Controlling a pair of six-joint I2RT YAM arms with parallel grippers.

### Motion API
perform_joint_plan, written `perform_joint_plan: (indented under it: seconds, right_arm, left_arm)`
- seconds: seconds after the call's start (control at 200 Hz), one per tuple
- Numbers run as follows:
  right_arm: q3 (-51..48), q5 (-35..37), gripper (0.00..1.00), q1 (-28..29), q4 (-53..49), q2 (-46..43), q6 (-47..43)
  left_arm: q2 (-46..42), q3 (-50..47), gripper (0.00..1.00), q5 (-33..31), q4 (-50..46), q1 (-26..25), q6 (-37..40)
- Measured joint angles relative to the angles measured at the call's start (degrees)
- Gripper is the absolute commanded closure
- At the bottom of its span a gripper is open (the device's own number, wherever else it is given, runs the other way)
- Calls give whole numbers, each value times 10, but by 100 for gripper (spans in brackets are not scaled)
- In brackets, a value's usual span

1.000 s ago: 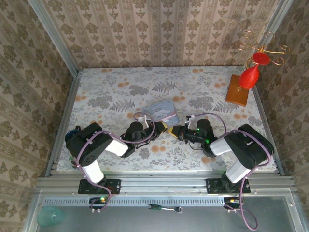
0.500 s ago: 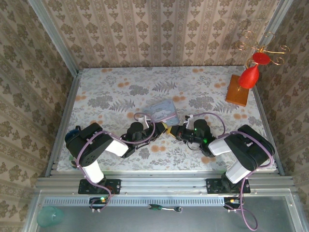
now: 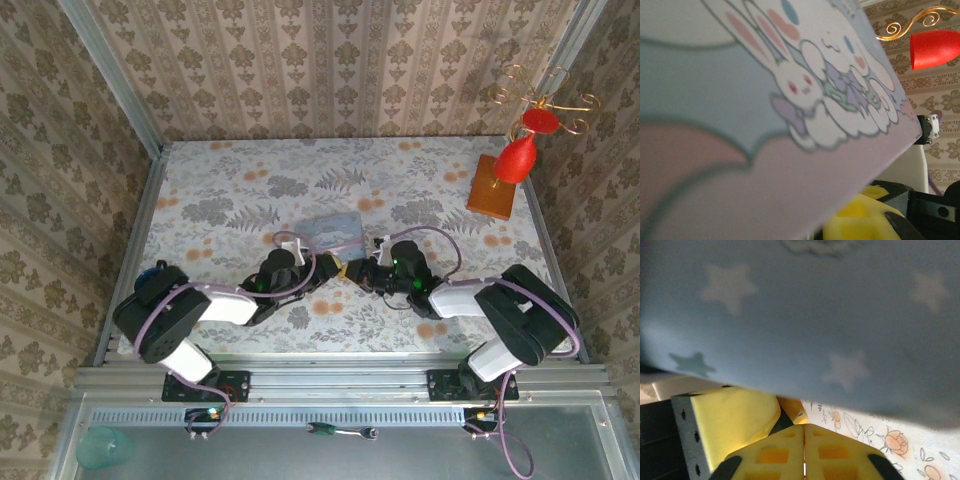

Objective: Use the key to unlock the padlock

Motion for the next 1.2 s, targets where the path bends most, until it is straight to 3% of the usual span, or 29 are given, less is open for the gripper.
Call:
perform_joint_plan:
  seconds: [0.09,0.215,0.395,0.61,0.745,0.875,1.07,1.2]
  right_arm:
    - [16,-1,59,6,-62,-22,-37]
    - [34,5,51,11,-139,-61,-85]
    - [43,42,48,22,-230,-123,-156]
    - [43,105,48,76,-289,-172,-233]
    - [21,180,48,140,-268,-213,-293]
    - [-54,233,43,196,-181,-226,-349]
    - [-105,317,42,283,-107,-188,-455]
    - [-98,358,43,305,-47,-145,-512]
  left_arm:
    - [-48,2,90,0,-72,3,31]
    - [-109,4,90,-8,-181,12,80]
    - [-177,4,90,-38,-303,26,126]
    - [-201,4,90,-55,-361,29,144]
    - [-180,4,91,-54,-367,29,150]
    - [-159,4,91,-57,-353,23,149]
    - [-151,4,91,-63,-338,-1,146]
    - [-143,4,91,-63,-326,-12,144]
